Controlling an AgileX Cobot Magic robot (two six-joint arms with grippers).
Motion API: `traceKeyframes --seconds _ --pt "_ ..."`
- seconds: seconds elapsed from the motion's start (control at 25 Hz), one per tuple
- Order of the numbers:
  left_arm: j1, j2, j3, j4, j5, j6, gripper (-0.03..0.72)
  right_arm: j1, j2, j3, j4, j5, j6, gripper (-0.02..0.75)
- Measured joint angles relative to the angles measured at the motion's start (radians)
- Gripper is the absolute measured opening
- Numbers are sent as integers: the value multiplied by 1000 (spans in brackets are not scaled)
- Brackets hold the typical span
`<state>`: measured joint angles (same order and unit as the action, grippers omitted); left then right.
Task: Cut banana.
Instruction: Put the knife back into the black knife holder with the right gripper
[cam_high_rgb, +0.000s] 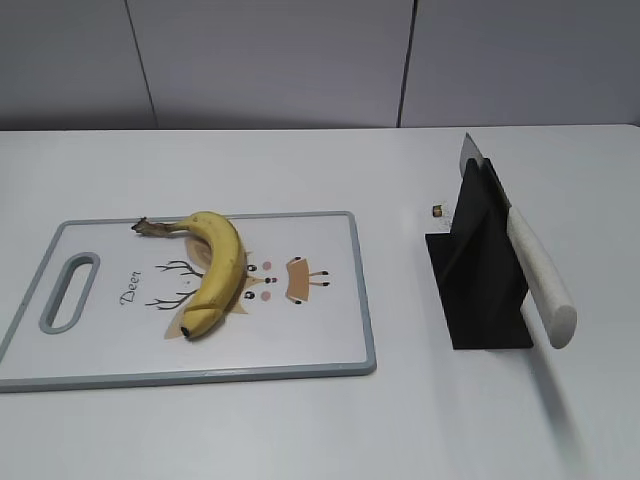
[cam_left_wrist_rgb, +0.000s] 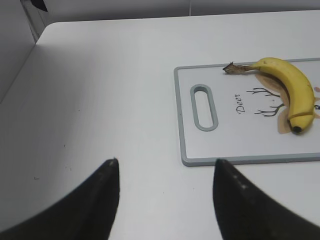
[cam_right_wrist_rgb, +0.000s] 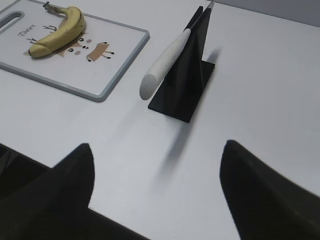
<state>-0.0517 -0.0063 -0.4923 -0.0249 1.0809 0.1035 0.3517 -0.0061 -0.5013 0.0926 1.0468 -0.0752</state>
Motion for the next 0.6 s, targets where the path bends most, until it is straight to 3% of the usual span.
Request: traceKeyframes --seconds 0.24,0.6 --pt "0 0 0 -1 0 0 576 -36 0 0 1 0 -1 593" --pt "0 0 0 -1 0 0 576 -279 0 0 1 0 -1 592"
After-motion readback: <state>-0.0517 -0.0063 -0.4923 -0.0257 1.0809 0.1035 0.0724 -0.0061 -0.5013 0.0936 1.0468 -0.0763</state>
